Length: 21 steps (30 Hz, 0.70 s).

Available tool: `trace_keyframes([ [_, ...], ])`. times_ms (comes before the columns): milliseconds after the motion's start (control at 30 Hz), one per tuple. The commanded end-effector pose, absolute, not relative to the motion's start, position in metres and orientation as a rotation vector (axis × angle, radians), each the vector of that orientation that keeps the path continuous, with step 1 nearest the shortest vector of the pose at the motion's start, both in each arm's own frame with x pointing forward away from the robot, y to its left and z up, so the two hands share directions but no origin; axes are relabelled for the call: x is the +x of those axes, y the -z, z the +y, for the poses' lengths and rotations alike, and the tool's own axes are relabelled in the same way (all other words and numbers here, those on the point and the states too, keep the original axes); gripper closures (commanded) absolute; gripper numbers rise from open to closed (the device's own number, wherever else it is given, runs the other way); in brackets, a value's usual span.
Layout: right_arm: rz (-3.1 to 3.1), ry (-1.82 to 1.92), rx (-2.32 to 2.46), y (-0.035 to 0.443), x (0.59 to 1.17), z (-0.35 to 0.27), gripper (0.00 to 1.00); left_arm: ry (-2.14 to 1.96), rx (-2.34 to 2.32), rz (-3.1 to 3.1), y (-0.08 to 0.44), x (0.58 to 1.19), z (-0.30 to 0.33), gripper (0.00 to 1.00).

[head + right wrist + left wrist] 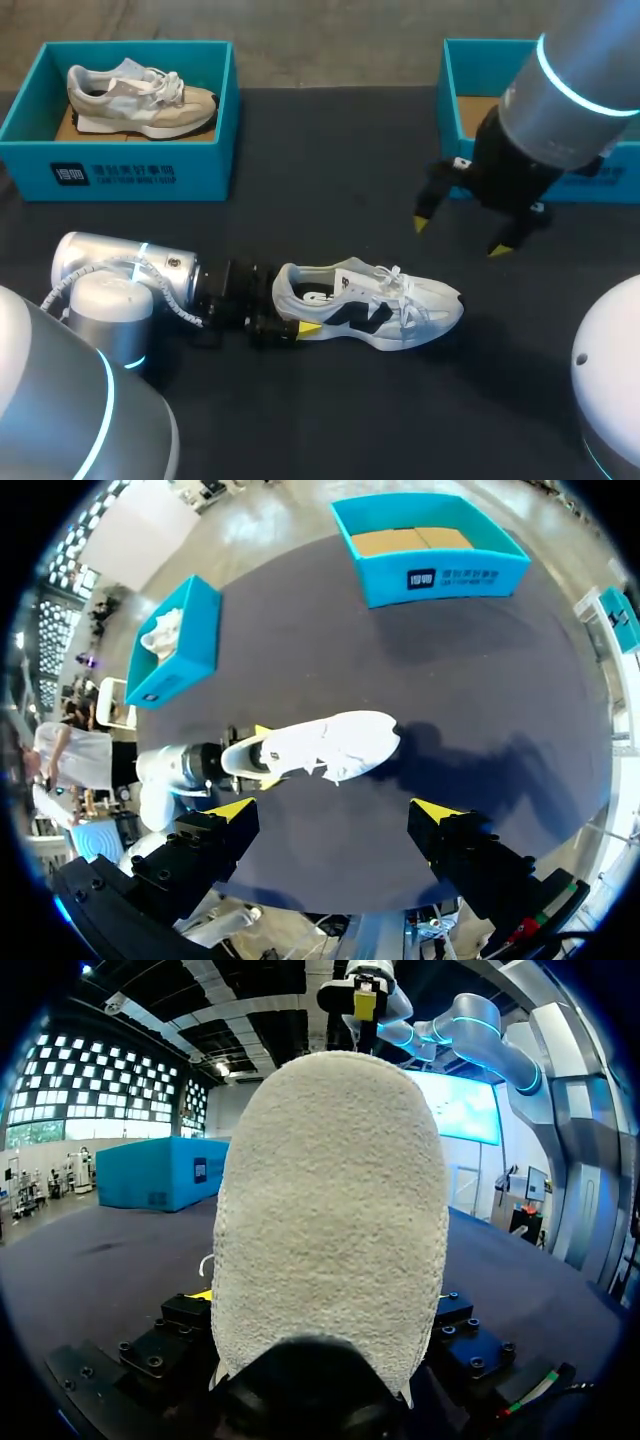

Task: Take the shoe out of the shoebox, open the shoe tongue, remove and reinsert the insole, then place the shoe into the shoebox

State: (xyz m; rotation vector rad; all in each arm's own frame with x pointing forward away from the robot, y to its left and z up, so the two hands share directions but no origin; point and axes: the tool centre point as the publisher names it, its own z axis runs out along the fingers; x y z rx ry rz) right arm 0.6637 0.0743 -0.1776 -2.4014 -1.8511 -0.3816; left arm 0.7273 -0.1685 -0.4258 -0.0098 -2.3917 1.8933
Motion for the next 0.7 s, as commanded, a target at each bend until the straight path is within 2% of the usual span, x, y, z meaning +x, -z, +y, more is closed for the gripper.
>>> trace_keyframes([
  [33,-1.876,0.302,-2.440,0.178,0.669,0.079,0.00,-1.894,-0.007,-2.394,0.426,0.728,-0.168,1.00],
  [400,-1.876,0.302,-2.440,0.178,0.669,0.079,0.00,-1.894,-0.007,-2.394,0.426,0.728,-0.168,1.00],
  [700,-2.224,0.063,-2.526,0.189,0.689,0.107,0.00,-1.894,-0.007,-2.394,0.426,0.728,-0.168,1.00],
])
